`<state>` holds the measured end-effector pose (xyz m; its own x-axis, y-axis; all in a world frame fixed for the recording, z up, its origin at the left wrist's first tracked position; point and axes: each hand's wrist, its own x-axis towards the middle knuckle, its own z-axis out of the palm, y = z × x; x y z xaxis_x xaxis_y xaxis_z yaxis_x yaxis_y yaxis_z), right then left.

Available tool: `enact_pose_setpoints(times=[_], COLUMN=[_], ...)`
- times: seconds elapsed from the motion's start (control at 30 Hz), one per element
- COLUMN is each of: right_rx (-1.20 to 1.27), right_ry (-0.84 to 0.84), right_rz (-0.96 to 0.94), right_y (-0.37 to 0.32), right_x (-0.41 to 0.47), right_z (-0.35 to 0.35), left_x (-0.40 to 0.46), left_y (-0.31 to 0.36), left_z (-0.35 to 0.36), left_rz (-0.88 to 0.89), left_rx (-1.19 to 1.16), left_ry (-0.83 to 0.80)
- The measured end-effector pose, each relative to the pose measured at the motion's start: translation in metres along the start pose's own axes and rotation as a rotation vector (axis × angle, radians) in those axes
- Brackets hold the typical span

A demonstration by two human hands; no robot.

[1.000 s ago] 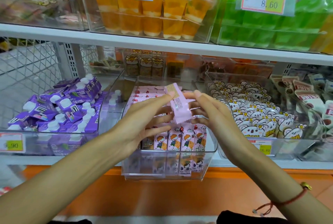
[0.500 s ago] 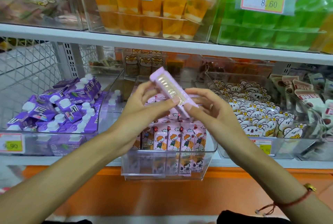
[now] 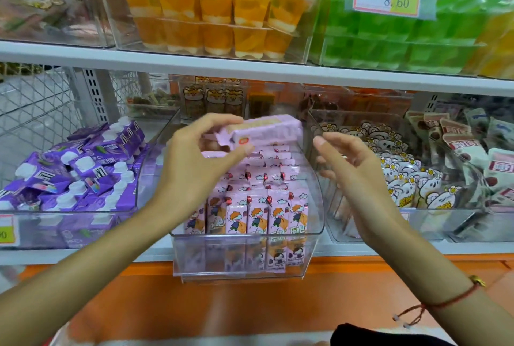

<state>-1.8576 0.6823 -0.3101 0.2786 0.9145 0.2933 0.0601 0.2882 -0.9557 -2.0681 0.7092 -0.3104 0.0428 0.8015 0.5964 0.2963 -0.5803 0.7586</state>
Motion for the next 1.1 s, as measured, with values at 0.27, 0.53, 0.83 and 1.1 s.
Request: enact_pose_setpoints(times=[0.27, 0.53, 0.83, 1.1], right_rx=[-0.623, -0.803, -0.828, -0.805], right_ry=[-0.249, -0.321, -0.397, -0.403], right_rz=[-0.09, -0.188, -0.2, -0.182], right_y=[0.019, 0.024, 0.031, 0.033], right_x=[0.0, -0.003, -0.004, -0.004], right_z=[-0.007, -0.016, -0.029, -0.03], left_x=[0.072, 0.095, 0.137, 0.146], left_y=[-0.036, -0.064, -0.054, -0.07], left_z=[0.053, 0.091, 0.096, 0.131], left_rz=[-0.21, -0.163, -0.151, -0.293], left_rx=[0.2, 0.49, 0.732, 0.533], left_ry=[0.068, -0.064, -0.279, -0.284])
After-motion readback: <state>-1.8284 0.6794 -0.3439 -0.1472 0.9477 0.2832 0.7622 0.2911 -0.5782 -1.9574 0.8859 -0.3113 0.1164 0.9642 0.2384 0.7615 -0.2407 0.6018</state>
